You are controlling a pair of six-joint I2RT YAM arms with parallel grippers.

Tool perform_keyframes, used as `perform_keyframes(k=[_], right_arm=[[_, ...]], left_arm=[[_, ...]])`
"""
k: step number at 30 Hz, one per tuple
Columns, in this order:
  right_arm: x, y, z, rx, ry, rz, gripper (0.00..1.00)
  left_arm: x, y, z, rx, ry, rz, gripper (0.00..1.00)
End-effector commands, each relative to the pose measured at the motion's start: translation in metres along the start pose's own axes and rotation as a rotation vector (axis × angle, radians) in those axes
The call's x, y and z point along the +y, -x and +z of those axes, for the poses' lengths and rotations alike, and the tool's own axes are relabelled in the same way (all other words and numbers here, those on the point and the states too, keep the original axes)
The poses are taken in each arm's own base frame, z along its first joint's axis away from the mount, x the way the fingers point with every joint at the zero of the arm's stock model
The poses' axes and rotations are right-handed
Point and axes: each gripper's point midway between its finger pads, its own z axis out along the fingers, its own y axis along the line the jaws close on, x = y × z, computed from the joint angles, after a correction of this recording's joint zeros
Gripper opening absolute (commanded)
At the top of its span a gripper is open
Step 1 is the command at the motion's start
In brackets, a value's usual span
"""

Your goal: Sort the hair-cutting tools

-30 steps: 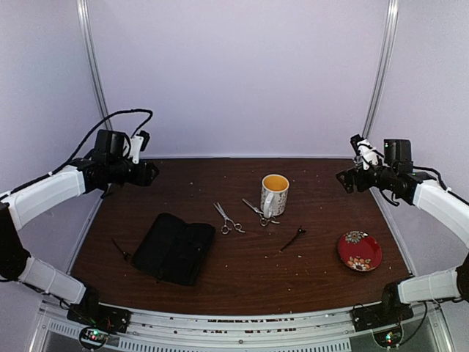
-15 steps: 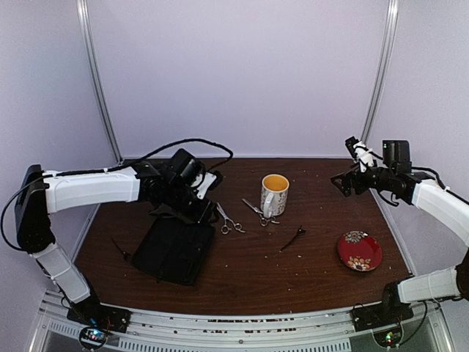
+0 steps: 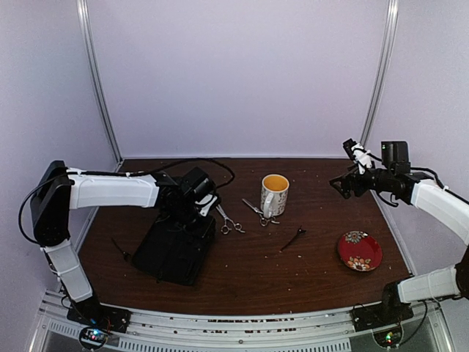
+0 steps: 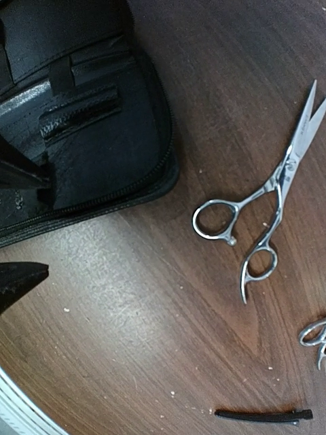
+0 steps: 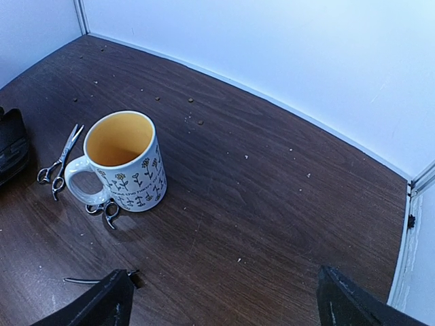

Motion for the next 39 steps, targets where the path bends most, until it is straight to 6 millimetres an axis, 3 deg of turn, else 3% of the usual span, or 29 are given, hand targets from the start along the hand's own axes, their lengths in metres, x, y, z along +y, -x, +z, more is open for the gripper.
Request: perform_keyframes(k=[1,15,21,24,27,31,39], right_arm=[[0.001,-0.005,0.002,0.013,0.018,-0.007,0.96],[0.006,-0.012,0.009,0.043,0.053,-0.01,0.94],[0.007,-0.012,0.009,0.043,0.056,-0.015,0.94],[0.007,-0.012,0.01,0.042,0.058,-0.016,0.94],[0.008,-0.014,0.011,0.049,0.065,-0.013,0.94],[0.009,-0.014,0.011,0.05,0.068,-0.013,0.93],[0.011,-0.016,0.012,0.053,0.076,-0.01,0.93]], left_arm=[[-0.004,-0.006,0.011,0.039,-0.02,-0.025,0.33],[-0.001,-0.016,0.032,0.098,-0.013,-0.023,0.27],[-0.004,-0.014,0.037,0.098,-0.022,-0.005,0.12],[-0.016,-0.01,0.033,0.084,-0.053,0.034,0.01],[-0.038,-0.01,0.029,0.073,-0.089,0.129,0.0],[-0.065,-0.03,0.033,0.109,-0.127,0.247,0.0],[-0.1,-0.096,0.031,0.256,-0.196,0.471,0.0]])
